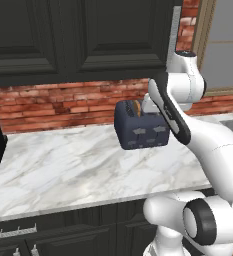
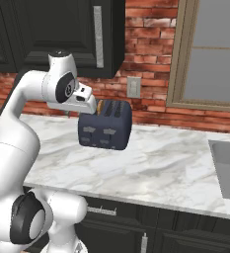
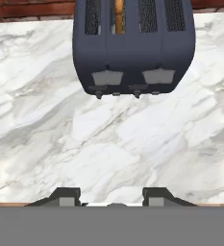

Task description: Start the toaster. Once the lever pops up, take the bread to the plate on the dining counter.

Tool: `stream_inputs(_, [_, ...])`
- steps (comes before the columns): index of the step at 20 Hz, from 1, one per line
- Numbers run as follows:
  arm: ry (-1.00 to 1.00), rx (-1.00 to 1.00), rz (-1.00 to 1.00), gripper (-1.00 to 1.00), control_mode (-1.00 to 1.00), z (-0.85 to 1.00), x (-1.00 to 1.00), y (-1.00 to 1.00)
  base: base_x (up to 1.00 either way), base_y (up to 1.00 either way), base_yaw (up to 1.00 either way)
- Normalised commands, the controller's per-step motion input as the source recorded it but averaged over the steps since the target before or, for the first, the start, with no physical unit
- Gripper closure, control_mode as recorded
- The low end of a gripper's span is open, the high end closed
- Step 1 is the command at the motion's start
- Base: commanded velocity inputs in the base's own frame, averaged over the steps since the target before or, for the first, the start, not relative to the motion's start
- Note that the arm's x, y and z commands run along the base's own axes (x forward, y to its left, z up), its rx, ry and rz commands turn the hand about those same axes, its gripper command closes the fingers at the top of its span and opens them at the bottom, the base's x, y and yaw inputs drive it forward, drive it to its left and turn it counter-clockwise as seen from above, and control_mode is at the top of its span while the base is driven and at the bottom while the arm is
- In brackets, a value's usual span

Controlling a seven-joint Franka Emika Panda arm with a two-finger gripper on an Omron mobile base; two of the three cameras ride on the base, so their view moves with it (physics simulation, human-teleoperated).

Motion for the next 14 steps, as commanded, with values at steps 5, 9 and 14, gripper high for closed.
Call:
stream_inputs(5, [0.00,0.00,0.00,-1.00,-1.00,-0.06,0.00,0.10,0.00,0.00,0.00])
stream_inputs(9, [0.00,0.00,0.00,-1.00,-1.00,-0.18,0.00,0.21,0.00,0.00,0.00])
stream_inputs(14, [0.00,0.00,0.00,-1.00,-1.00,-0.29,0.00,0.32,0.00,0.00,0.00])
